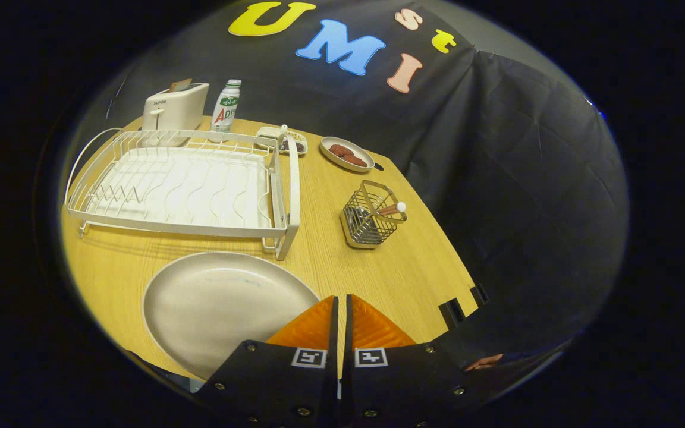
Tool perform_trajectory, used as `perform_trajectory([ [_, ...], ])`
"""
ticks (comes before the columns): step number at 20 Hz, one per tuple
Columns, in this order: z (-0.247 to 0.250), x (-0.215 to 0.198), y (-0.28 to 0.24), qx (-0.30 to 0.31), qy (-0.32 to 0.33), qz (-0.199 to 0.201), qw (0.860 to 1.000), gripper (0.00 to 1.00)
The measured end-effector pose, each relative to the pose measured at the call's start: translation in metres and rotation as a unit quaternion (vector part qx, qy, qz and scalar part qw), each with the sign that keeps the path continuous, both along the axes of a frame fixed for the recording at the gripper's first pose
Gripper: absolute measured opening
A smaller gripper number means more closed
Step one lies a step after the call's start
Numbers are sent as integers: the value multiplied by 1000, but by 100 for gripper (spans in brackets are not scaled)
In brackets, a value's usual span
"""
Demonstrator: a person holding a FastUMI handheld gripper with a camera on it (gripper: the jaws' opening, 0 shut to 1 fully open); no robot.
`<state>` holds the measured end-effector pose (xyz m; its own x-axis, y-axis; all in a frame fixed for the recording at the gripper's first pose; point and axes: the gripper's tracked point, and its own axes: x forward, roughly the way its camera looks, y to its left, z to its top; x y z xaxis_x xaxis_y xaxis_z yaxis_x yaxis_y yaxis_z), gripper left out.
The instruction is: Take the plate from the dish rack, then take the spoon from the basket and place it into the plate.
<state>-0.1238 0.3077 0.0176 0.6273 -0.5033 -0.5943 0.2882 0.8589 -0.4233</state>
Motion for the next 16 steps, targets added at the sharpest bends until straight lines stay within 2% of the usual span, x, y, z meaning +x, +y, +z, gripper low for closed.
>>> perform_trajectory([
  [4, 5, 5, -2, 4, -7, -5, 1000, 3],
  [16, 18, 41, -20, 6, -19, 11, 1000, 3],
])
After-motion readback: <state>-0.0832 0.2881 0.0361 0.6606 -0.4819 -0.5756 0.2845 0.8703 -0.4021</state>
